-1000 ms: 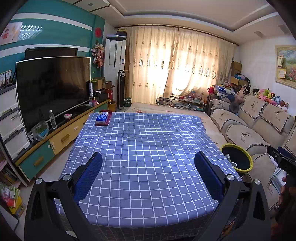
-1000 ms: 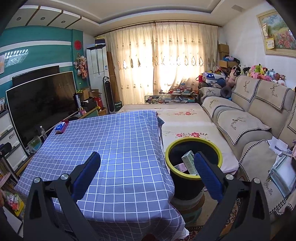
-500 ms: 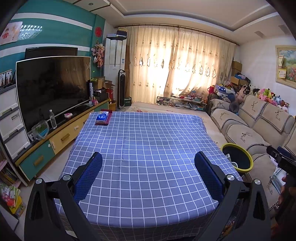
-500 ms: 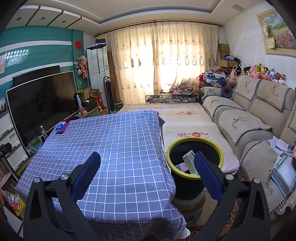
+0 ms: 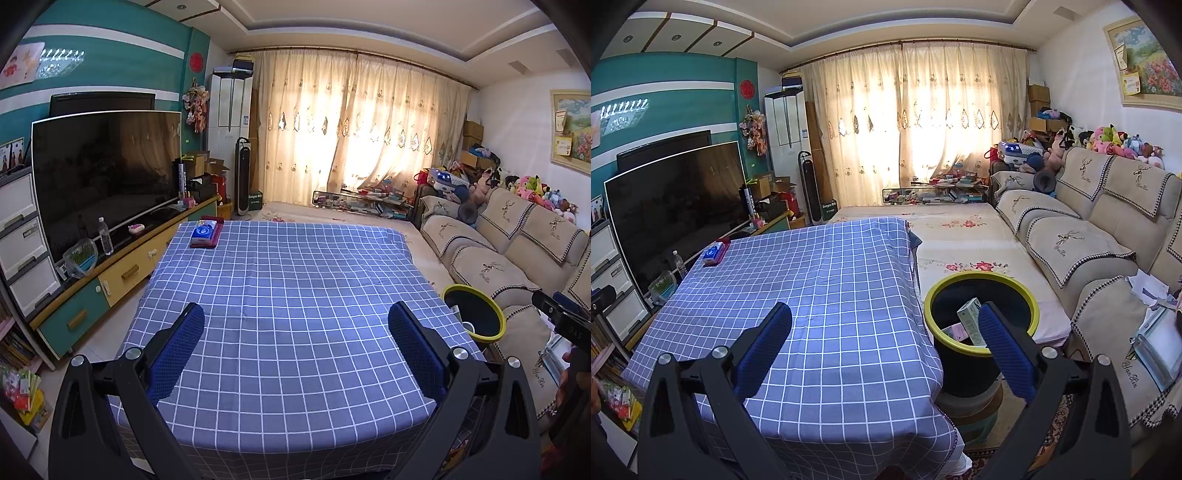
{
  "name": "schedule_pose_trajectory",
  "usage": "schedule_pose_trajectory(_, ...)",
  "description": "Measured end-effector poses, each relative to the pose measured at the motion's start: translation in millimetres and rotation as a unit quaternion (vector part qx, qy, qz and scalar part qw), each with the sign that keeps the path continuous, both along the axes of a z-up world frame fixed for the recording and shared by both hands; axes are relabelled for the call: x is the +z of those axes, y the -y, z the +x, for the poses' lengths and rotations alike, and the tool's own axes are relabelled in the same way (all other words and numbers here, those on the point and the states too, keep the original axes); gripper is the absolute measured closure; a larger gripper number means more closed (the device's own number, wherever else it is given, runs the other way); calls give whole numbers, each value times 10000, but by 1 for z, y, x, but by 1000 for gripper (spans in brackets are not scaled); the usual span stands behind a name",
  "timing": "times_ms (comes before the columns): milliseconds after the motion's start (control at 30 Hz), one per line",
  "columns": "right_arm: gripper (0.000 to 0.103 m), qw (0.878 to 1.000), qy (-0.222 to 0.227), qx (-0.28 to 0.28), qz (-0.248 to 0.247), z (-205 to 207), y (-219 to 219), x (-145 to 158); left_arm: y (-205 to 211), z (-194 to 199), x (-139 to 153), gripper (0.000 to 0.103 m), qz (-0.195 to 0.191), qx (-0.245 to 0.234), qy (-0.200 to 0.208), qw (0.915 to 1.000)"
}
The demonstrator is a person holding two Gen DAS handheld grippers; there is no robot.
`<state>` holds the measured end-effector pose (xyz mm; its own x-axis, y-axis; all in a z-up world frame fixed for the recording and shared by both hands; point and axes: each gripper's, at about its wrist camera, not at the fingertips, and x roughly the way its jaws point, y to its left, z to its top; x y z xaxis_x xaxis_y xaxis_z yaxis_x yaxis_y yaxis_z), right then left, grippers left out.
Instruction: Collect trash
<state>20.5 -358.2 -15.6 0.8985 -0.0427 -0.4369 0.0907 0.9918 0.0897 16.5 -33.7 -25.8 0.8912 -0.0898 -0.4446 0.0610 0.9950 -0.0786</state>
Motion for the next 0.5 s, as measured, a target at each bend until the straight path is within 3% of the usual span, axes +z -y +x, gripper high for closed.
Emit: schedule_pose_trajectory(500,7,10000,-1,12,5,0,-2,-3,3,0,-4,5,8,-8,-23,10000)
